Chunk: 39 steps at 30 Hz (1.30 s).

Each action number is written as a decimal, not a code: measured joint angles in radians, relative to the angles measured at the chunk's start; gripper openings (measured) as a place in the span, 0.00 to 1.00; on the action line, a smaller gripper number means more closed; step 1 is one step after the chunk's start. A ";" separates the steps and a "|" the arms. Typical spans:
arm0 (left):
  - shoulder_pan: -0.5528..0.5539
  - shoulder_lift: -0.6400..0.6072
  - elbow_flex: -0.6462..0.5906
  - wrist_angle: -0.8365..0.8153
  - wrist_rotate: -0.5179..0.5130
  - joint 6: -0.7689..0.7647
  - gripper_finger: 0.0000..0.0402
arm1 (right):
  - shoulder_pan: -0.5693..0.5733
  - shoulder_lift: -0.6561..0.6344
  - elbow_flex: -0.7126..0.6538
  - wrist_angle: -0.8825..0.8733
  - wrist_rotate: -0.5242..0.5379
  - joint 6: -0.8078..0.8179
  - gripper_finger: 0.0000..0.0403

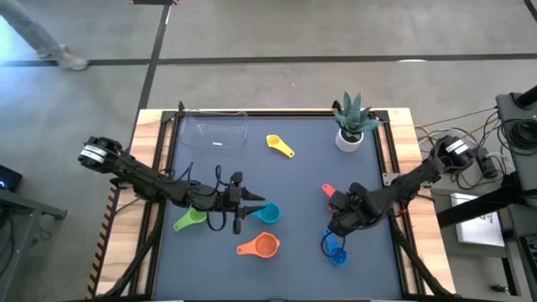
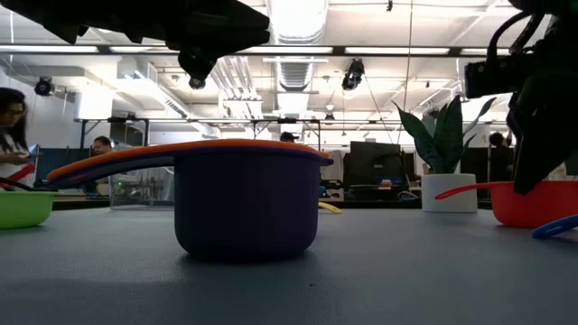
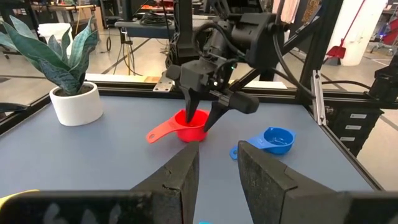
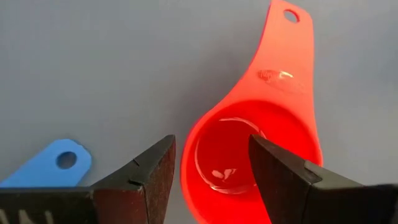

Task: Nest measuring cups in basket
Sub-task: Stack the red measuring cup on top of the orange measuring cup

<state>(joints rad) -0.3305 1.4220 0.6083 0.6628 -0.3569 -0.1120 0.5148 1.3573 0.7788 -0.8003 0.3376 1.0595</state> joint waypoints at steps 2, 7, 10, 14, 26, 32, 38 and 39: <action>0.000 0.000 0.000 0.000 0.000 0.000 0.23 | 0.000 0.016 0.000 0.000 -0.001 0.004 0.46; 0.000 0.000 0.000 -0.001 0.000 -0.001 0.23 | 0.000 0.042 0.000 0.003 -0.001 -0.002 0.34; 0.000 0.000 0.000 0.000 -0.001 -0.001 0.23 | 0.000 0.046 0.000 0.005 -0.001 -0.014 0.26; 0.000 0.000 0.000 -0.020 -0.008 -0.033 0.23 | 0.000 0.040 0.000 0.006 -0.001 -0.031 0.13; 0.000 -0.058 -0.001 -0.170 0.018 -0.064 0.23 | 0.000 0.024 0.152 0.005 0.049 -0.219 0.02; -0.001 -0.159 -0.021 -0.275 0.016 -0.116 0.23 | 0.000 0.055 0.303 0.110 0.103 -0.423 0.02; -0.003 -0.275 -0.103 -0.280 -0.083 -0.165 0.23 | 0.000 0.153 0.432 0.312 0.104 -0.717 0.02; -0.003 -0.298 -0.124 -0.281 -0.101 -0.180 0.23 | 0.000 0.179 0.454 0.334 0.099 -0.763 0.02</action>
<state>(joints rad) -0.3332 1.1240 0.4843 0.3822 -0.4576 -0.2921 0.5152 1.5366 1.2333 -0.4667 0.4363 0.2967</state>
